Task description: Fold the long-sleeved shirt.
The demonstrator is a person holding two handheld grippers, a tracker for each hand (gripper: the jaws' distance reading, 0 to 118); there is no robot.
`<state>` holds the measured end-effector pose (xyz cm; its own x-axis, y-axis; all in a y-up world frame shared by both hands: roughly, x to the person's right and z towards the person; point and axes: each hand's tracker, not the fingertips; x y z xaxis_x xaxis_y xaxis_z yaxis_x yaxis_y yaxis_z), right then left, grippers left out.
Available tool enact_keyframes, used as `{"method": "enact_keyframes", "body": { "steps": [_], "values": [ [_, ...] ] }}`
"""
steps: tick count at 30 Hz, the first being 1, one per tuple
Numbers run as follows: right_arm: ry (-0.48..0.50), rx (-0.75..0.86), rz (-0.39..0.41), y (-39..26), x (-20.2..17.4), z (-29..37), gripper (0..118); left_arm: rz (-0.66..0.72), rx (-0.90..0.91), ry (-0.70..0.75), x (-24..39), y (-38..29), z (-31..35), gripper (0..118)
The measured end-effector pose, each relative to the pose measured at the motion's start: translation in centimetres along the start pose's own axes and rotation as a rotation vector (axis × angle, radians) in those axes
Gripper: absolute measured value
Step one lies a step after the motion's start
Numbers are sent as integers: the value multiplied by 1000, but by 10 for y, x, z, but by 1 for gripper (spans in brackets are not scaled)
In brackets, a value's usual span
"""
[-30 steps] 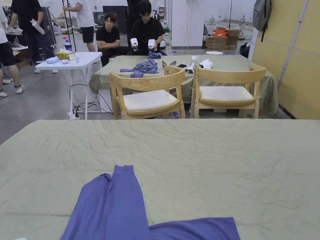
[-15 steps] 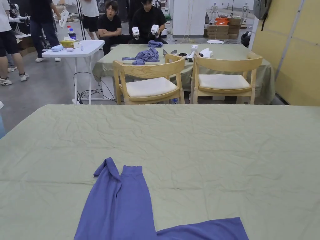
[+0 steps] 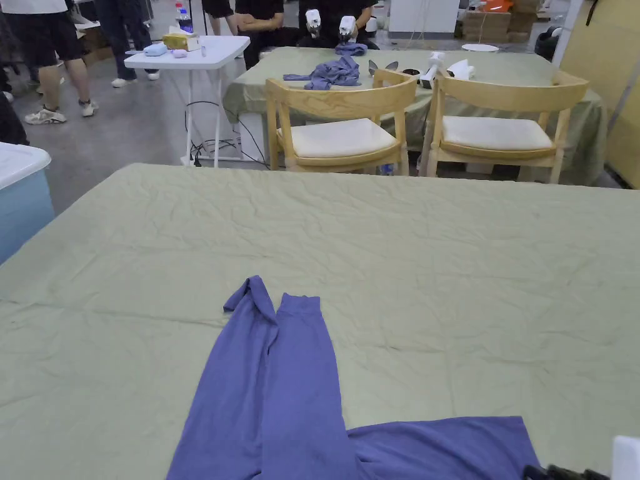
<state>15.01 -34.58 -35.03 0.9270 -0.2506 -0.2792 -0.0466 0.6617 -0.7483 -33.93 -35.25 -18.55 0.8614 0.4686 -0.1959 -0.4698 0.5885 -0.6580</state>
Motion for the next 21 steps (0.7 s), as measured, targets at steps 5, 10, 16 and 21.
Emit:
{"method": "enact_keyframes", "body": {
  "steps": [5, 10, 16, 21],
  "values": [
    [71, -66, 130, 71, -82, -148, 118, -67, -2, 35, 18, 0, -2, 3],
    [52, -354, 193, 101, -144, -286, 109, -71, -6, 41, 23, 6, 5, 3],
    [-129, -430, 340, 95, -195, -314, 78, -58, -13, 45, 19, 10, 6, 3],
    [-47, -345, 362, 117, -175, -264, 6, -30, -21, 14, 10, 9, 4, 3]
  ]
}}
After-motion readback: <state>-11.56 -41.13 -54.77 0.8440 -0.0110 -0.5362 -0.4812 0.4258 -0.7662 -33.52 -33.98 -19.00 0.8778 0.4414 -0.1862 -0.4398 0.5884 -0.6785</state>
